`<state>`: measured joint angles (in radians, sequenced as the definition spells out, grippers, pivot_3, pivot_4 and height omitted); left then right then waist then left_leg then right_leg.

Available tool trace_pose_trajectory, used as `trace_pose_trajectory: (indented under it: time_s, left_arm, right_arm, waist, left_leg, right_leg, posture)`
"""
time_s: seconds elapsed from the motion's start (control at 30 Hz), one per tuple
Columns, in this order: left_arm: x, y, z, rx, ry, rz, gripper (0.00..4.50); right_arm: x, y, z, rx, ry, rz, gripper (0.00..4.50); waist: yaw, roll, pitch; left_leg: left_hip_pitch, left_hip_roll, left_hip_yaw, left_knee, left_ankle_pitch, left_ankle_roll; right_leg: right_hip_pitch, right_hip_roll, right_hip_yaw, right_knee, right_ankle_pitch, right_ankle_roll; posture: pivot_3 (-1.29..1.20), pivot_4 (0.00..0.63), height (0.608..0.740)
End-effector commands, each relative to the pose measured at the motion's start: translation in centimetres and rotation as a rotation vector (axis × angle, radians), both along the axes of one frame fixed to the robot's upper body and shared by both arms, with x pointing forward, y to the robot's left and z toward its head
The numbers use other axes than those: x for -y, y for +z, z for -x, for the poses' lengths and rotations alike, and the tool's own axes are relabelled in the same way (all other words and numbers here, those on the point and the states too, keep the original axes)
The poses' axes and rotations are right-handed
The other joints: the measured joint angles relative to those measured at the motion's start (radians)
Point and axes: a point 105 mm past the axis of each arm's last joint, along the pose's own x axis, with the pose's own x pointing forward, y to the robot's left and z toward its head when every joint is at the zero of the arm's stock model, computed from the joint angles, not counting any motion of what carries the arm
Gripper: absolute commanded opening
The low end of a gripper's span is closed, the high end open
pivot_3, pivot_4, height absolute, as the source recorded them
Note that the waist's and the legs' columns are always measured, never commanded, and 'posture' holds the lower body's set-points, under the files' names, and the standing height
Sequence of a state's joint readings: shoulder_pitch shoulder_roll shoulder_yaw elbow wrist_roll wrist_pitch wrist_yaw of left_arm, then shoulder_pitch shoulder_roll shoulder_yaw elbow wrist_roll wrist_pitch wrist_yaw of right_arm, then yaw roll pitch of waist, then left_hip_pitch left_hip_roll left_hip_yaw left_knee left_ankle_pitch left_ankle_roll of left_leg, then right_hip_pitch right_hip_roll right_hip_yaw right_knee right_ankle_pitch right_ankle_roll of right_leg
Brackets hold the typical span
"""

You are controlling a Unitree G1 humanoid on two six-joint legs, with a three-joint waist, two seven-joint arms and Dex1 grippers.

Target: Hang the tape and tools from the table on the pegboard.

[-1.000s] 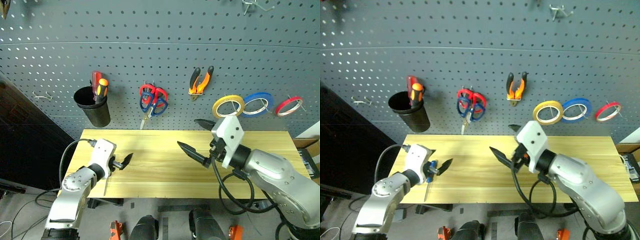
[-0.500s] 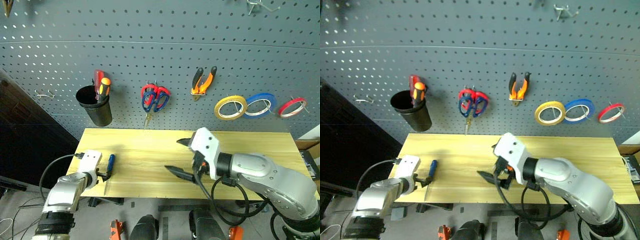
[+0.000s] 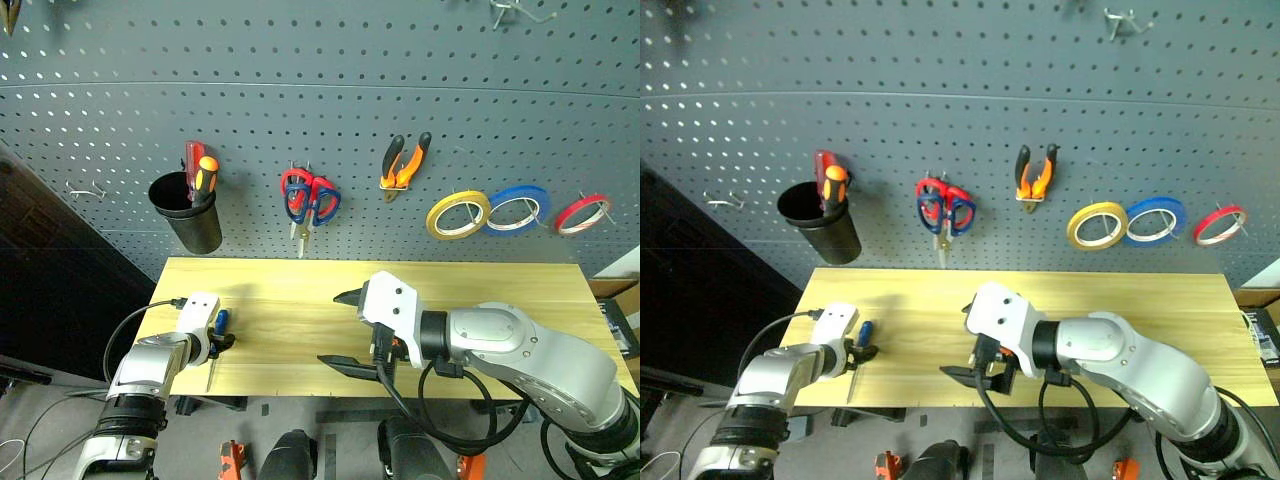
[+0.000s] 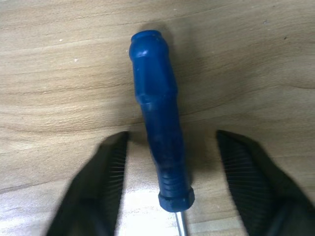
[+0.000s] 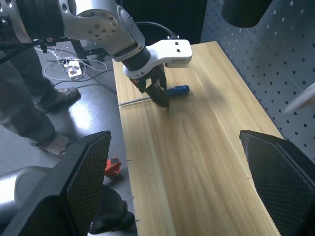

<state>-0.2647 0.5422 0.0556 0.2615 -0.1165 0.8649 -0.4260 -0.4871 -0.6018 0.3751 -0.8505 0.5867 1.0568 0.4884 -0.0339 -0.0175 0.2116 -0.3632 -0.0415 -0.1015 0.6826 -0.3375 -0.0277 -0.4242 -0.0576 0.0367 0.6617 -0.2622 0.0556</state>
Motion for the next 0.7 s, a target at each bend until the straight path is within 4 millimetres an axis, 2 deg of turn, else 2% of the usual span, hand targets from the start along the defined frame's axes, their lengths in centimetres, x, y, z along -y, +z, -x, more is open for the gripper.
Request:
trace_pose_trajectory:
  time_s: [0.03,0.13,0.17,0.3,0.43,0.5,0.57,0.7]
  left_arm:
    - [-0.2,-0.5,0.7,-0.011,0.016,0.000,1.52]
    - [0.0,-0.6,0.6,0.000,0.014,-0.001,0.69]
    - [0.1,-0.6,0.5,0.007,0.017,-0.001,0.54]
    - [0.1,0.2,0.4,0.074,0.009,-0.015,0.54]
    - [0.7,4.7,-0.2,0.430,-0.090,-0.098,0.54]
    - [1.3,5.8,1.6,0.535,-0.145,-0.122,0.54]
    - [1.4,6.1,2.9,0.585,-0.143,-0.130,0.54]
    - [3.2,7.9,3.7,0.720,-0.229,-0.165,0.54]
  right_arm:
    - [0.1,0.9,0.0,0.048,0.013,-0.021,4.50]
    - [0.2,0.9,-0.2,0.053,0.011,-0.018,4.50]
    - [0.3,0.8,-0.2,0.053,0.011,-0.017,4.50]
    - [0.6,1.0,-0.3,0.066,0.023,-0.017,4.50]
    - [0.8,1.6,0.0,0.076,0.049,-0.039,4.50]
    - [0.9,2.2,0.2,0.079,0.067,-0.060,4.50]
    - [1.0,2.6,0.2,0.089,0.078,-0.075,4.50]
    - [1.3,3.7,-0.1,0.113,0.091,-0.114,4.50]
  waist:
    - [0.000,0.000,0.000]
    - [0.002,0.000,-0.001]
    - [0.002,0.000,-0.001]
    - [0.004,-0.001,-0.002]
    - [0.003,-0.003,-0.004]
    - [0.003,-0.006,-0.006]
    - [0.008,-0.007,-0.010]
    - [0.018,-0.008,-0.018]
  left_leg:
    - [0.000,0.000,0.000,0.000,0.000,0.000]
    - [0.000,0.000,0.000,0.000,0.000,0.000]
    - [0.000,0.000,0.000,0.000,0.000,0.000]
    - [0.000,0.000,0.000,0.000,0.000,0.000]
    - [-0.001,0.000,0.001,0.000,0.000,-0.001]
    - [-0.002,0.001,0.000,-0.001,0.000,-0.001]
    - [-0.002,0.001,0.001,-0.002,0.000,-0.002]
    - [-0.002,0.000,0.001,-0.001,0.000,-0.001]
  right_leg:
    - [0.000,0.000,0.000,0.000,0.000,0.000]
    - [0.000,0.000,0.000,0.000,0.000,0.000]
    - [0.000,0.000,0.000,0.000,0.000,0.000]
    - [0.000,0.000,0.000,0.000,0.000,0.000]
    - [-0.001,-0.001,0.001,-0.001,0.000,0.000]
    - [-0.002,-0.001,0.000,-0.002,0.000,0.000]
    - [-0.002,-0.002,0.001,-0.004,0.000,0.000]
    - [0.000,-0.003,0.001,-0.004,0.000,0.000]
  posture:
    - [-0.05,0.200,0.740]
    - [-0.04,0.195,0.740]
    - [-0.04,0.190,0.740]
    - [-0.03,0.178,0.740]
    - [-0.02,0.163,0.740]
    - [-0.01,0.156,0.740]
    - [-0.01,0.151,0.740]
    - [0.03,0.130,0.740]
